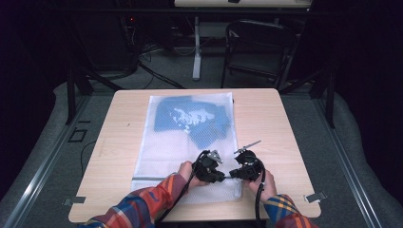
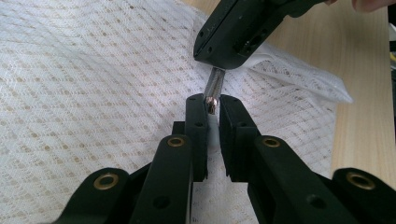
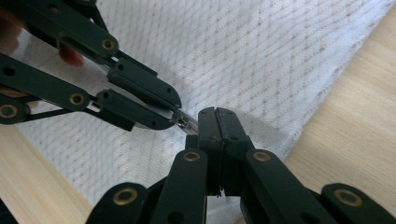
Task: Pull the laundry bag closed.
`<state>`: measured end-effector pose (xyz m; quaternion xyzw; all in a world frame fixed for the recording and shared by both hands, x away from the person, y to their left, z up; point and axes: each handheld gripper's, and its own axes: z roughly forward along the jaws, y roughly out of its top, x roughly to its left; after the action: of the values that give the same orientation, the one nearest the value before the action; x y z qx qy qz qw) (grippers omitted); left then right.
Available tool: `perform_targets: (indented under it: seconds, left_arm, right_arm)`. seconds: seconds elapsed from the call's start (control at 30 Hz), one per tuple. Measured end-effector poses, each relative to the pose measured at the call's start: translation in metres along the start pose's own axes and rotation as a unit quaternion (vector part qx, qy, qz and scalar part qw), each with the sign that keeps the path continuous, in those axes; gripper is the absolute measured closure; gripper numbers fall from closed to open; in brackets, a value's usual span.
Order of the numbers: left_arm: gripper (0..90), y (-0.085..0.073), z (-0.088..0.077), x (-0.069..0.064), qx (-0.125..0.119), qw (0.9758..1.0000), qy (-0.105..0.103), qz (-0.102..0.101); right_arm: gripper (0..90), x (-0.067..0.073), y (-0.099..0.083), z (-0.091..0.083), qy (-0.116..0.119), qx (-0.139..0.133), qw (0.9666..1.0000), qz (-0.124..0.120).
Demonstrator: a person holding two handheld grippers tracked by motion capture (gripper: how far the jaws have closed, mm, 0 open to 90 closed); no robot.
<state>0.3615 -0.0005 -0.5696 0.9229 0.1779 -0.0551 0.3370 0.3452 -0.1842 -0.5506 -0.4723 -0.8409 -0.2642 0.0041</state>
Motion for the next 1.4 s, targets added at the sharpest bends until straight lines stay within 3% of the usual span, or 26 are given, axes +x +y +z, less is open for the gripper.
perform_targets:
  seconds: [0.07, 0.2, 0.3, 0.33, 0.43, 0.83, 0.9, 1.0, 1.07, 1.13, 1.2, 1.23, 1.27, 1.4]
  left_arm:
    - [82.2, 0.000, 0.000, -0.001, 0.004, 1.0000, 0.008, 0.003]
    - [82.2, 0.001, 0.000, -0.002, 0.008, 0.9999, 0.011, 0.007]
    - [82.2, 0.001, 0.000, -0.002, 0.006, 0.9999, 0.006, 0.010]
    - [82.3, 0.002, 0.000, -0.003, 0.012, 0.9997, 0.014, 0.014]
    - [82.4, 0.002, -0.001, -0.004, 0.016, 0.9996, 0.016, 0.019]
    - [82.6, -0.003, -0.009, 0.000, 0.028, 0.9994, 0.015, 0.013]
    - [82.6, -0.005, -0.010, 0.001, 0.028, 0.9995, 0.014, 0.008]
    - [82.5, -0.005, -0.009, 0.001, 0.025, 0.9996, 0.012, 0.007]
    - [82.5, -0.005, -0.009, 0.002, 0.021, 0.9998, 0.006, 0.001]
    - [82.5, -0.005, -0.009, 0.003, 0.022, 0.9997, 0.006, 0.002]
    - [82.5, -0.005, -0.010, 0.003, 0.024, 0.9997, 0.006, 0.004]
    - [82.5, -0.006, -0.009, 0.003, 0.021, 0.9998, 0.005, 0.002]
    - [82.5, -0.005, -0.009, 0.003, 0.022, 0.9998, 0.005, 0.002]
    - [82.5, -0.005, -0.009, 0.003, 0.021, 0.9998, 0.004, 0.003]
  right_arm:
    - [89.8, 0.001, 0.000, 0.002, 0.006, -0.004, 0.9999, 0.008]
    - [89.6, 0.000, 0.000, 0.005, 0.008, 0.003, 1.0000, -0.001]
    - [89.7, 0.001, -0.001, 0.009, 0.004, 0.007, 1.0000, -0.004]
    - [89.7, 0.001, 0.000, 0.008, -0.005, 0.019, 0.9997, -0.011]
    - [89.8, 0.001, 0.001, 0.008, -0.004, 0.021, 0.9998, -0.005]
    - [89.2, 0.000, 0.000, 0.008, 0.003, 0.018, 0.9998, -0.007]
    - [84.6, 0.001, 0.000, 0.009, 0.007, 0.013, 0.9999, 0.001]
    - [69.2, 0.002, 0.002, 0.008, 0.026, 0.024, 0.9994, -0.002]
    - [70.3, 0.004, 0.006, 0.006, 0.029, 0.042, 0.9986, -0.015]
    - [71.2, 0.006, 0.007, 0.005, 0.045, 0.044, 0.9979, -0.012]
    - [60.0, 0.007, 0.008, 0.001, 0.039, 0.033, 0.9986, -0.015]
    - [60.7, 0.009, 0.009, 0.001, 0.031, 0.024, 0.9992, 0.004]
    - [61.7, 0.006, 0.011, -0.002, 0.027, 0.033, 0.9991, -0.008]
    - [73.1, 0.006, 0.010, -0.004, 0.028, 0.008, 0.9996, -0.003]
